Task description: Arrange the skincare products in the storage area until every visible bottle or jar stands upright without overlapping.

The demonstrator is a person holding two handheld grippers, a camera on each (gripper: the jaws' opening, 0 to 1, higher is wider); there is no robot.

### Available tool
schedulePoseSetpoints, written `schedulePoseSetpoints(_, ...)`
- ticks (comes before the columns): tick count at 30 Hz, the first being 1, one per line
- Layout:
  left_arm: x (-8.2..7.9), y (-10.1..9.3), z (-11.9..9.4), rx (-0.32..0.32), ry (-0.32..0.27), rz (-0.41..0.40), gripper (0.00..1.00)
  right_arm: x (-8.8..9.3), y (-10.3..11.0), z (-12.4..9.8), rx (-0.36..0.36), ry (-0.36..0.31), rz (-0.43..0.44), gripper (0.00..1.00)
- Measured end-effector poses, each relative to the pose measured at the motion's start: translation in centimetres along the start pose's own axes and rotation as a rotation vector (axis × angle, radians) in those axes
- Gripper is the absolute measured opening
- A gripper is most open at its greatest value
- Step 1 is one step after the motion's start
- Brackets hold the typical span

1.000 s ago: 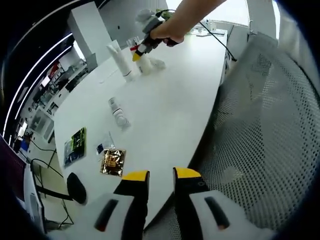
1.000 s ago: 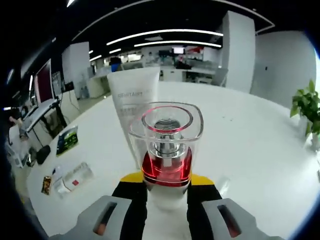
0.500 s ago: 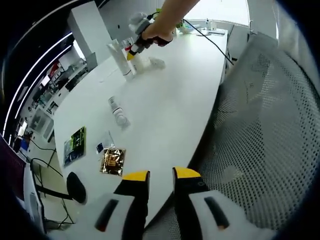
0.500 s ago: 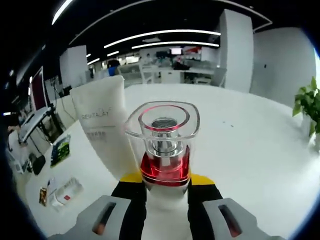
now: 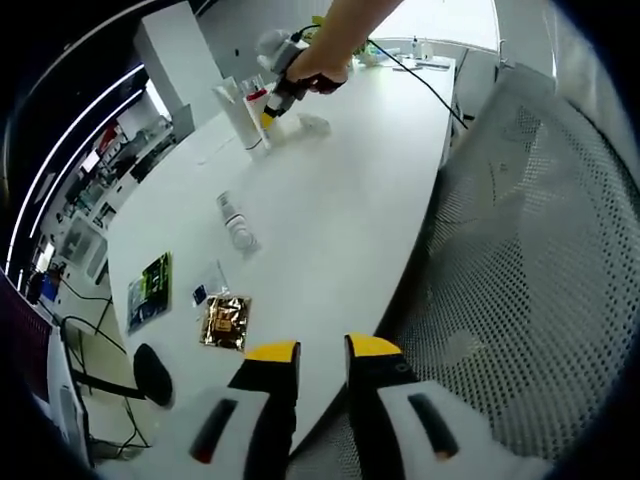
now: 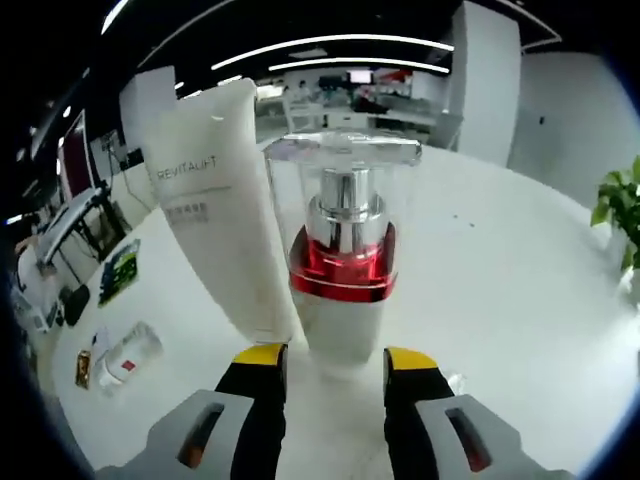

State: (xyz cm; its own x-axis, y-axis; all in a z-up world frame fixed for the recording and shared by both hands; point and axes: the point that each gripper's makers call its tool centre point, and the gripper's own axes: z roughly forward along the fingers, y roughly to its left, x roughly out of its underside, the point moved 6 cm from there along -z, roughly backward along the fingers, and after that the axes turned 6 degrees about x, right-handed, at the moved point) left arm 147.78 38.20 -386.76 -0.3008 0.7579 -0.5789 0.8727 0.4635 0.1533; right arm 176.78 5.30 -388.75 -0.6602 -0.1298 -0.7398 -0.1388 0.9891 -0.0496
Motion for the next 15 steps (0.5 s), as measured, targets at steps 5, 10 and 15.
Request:
schedulePoseSetpoints(5, 0.0, 0.0, 0.0, 0.001, 0.003, 0.0, 0.14, 1.6, 0.2, -1.4, -0.019, 0.001, 0.049, 0.49)
schedulePoseSetpoints(10, 0.0, 0.0, 0.0, -0.001, -0.001, 0.003, 0.14, 0.9, -0.8, -4.2, -0.044, -0.066, -0.151, 0.51)
schedulePoseSetpoints(15, -0.1, -0.1, 0.0, 0.004, -0.004, 0.011, 0.14, -4.8, -2.4, -7.3, -0.055, -0.188, -0.334, 0.52)
